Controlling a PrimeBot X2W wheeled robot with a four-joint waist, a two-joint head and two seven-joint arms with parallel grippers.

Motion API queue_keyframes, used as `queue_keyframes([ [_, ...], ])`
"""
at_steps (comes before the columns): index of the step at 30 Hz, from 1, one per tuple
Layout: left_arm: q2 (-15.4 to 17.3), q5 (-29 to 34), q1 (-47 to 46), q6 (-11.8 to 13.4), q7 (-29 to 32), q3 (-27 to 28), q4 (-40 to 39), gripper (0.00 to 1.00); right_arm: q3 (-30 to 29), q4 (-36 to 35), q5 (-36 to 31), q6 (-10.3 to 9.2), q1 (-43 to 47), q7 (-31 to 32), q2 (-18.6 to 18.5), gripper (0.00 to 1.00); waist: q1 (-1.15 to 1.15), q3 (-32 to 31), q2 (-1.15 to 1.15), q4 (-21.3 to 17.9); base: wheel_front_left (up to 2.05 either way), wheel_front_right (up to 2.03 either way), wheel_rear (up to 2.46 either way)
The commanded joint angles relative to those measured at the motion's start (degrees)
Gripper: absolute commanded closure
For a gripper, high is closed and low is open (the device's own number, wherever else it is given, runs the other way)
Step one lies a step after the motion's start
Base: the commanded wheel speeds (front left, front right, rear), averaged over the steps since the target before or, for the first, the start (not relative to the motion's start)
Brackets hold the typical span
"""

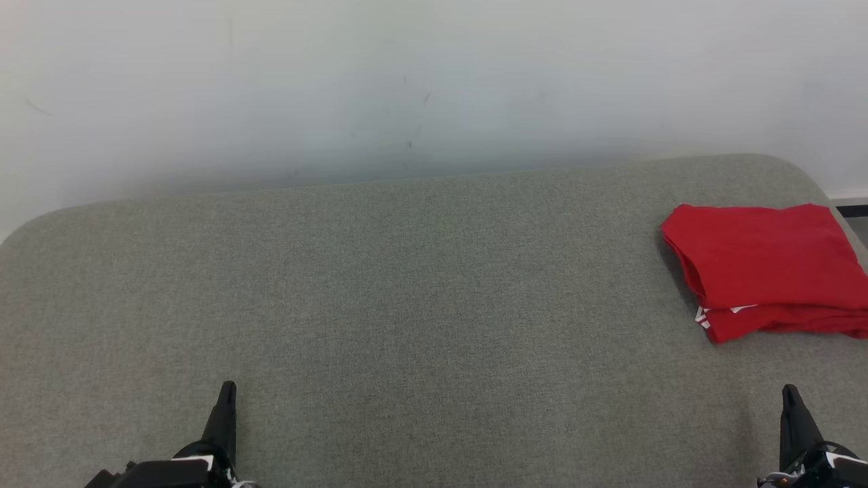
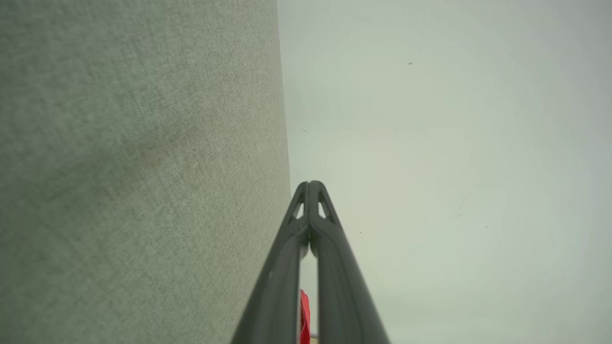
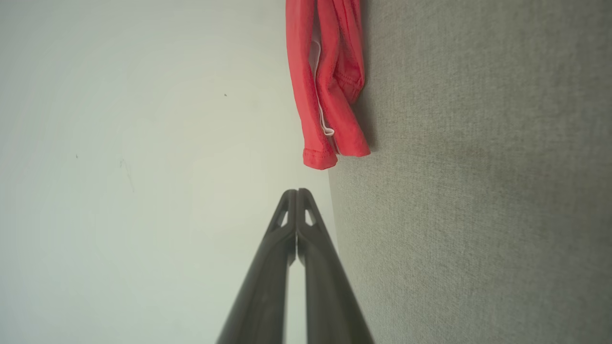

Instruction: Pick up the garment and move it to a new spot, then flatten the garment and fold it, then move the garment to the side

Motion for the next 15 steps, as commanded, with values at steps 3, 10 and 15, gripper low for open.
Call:
queue_keyframes([
  [3, 0.0, -0.2, -0.3, -0.2, 0.0, 0.1, 0.1, 1.0, 0.0, 0.1, 0.1, 0.02, 0.2, 0.0, 0.0, 1.0, 0.0, 0.0, 0.0, 0.0, 0.0, 0.0, 0.0],
  [10, 0.0, -0.2, -0.3, -0.2, -0.1, 0.1, 0.1, 1.0, 0.0, 0.1, 0.1, 0.02, 0.2, 0.0, 0.0, 1.0, 0.0, 0.0, 0.0, 0.0, 0.0, 0.0, 0.0],
  [15, 0.0, -0.2, -0.3, -0.2, 0.0, 0.1, 0.1, 1.0, 0.1, 0.1, 0.1, 0.02, 0.2, 0.0, 0.0, 1.0, 0.0, 0.0, 0.0, 0.0, 0.0, 0.0, 0.0],
])
